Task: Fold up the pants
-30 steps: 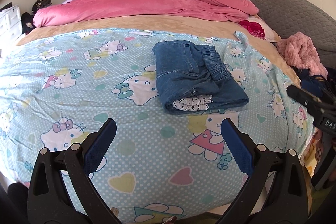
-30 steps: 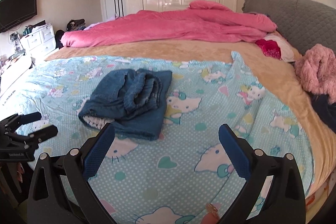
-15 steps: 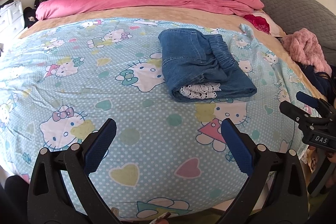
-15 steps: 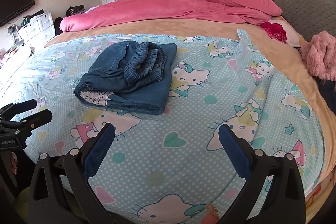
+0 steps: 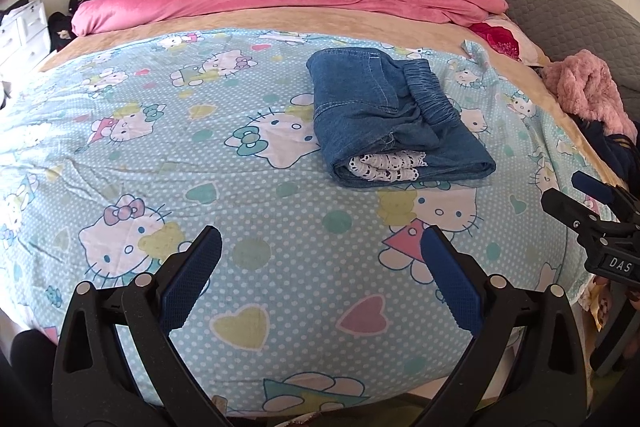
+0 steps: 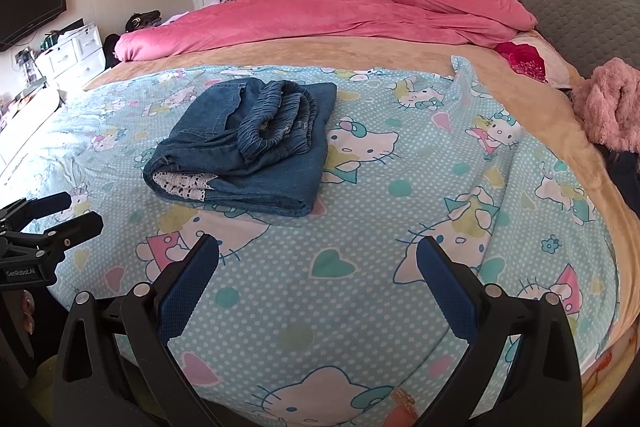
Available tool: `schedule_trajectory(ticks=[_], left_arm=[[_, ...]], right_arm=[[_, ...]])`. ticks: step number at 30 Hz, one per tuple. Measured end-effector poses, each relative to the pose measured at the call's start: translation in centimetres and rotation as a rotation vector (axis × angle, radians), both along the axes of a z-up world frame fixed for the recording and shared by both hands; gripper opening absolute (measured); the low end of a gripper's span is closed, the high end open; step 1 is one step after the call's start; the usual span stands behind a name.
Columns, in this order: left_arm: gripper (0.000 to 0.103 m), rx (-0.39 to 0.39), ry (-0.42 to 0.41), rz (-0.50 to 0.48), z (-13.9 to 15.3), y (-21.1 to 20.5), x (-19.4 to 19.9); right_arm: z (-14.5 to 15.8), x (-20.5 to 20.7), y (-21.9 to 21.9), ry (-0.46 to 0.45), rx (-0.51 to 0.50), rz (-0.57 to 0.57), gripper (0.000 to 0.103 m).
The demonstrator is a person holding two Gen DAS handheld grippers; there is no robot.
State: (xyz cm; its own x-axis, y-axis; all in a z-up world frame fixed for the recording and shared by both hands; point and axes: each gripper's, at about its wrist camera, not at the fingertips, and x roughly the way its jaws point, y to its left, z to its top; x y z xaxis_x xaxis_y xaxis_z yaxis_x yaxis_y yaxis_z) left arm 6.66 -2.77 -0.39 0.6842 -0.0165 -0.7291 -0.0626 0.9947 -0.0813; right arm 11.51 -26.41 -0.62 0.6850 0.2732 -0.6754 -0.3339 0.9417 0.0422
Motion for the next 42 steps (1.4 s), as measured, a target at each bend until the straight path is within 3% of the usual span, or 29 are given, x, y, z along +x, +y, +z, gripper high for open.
schedule_trajectory(ticks=[42], left_arm=[[0.094, 0.022, 0.016, 0.013, -0.12, 0.14, -0.15]], right_arm=[[0.01, -0.31, 0.05, 0.005, 0.002, -0.001, 0.099]])
